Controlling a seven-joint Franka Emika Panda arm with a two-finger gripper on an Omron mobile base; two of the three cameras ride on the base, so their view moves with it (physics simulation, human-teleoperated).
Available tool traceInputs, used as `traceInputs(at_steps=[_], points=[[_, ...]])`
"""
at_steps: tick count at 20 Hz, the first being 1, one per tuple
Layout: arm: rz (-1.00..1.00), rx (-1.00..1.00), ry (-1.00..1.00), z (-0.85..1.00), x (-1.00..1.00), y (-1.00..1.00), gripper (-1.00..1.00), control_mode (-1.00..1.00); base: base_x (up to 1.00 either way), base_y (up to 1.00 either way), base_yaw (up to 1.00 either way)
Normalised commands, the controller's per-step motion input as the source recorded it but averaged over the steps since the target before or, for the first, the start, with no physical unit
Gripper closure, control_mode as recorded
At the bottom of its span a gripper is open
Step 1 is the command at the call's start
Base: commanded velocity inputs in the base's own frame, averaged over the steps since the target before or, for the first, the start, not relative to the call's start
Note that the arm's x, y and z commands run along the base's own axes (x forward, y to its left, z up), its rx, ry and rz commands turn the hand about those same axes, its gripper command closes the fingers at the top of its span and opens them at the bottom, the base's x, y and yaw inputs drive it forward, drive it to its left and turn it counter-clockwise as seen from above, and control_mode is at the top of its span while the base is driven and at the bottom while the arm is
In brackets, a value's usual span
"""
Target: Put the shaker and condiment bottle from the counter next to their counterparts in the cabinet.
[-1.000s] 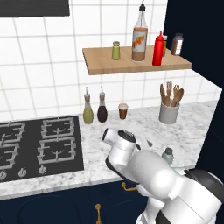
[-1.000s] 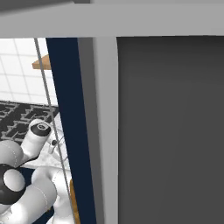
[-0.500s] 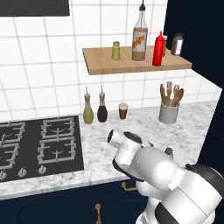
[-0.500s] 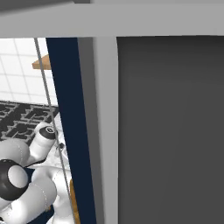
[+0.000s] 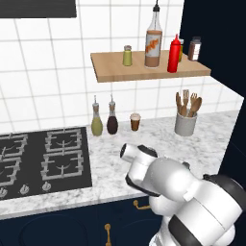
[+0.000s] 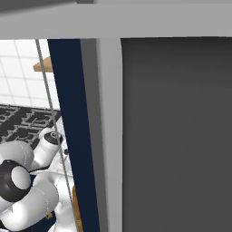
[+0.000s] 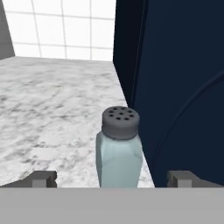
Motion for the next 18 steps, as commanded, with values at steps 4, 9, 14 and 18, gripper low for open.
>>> traceInputs(at_steps=[4,9,14,18], points=[[0.0,-0.03,0.13,0.0,0.0,-0.29,-1.0,-1.0,0.0,0.0,0.0],[0.0,-0.03,0.12,0.0,0.0,-0.35,-1.0,-1.0,0.0,0.0,0.0],[0.0,-0.02,0.09,-0.09,0.0,-0.38,-1.0,-1.0,0.0,0.0,0.0],[0.0,-0.04,0.07,-0.4,0.0,-0.24,-1.0,-1.0,0.0,0.0,0.0]])
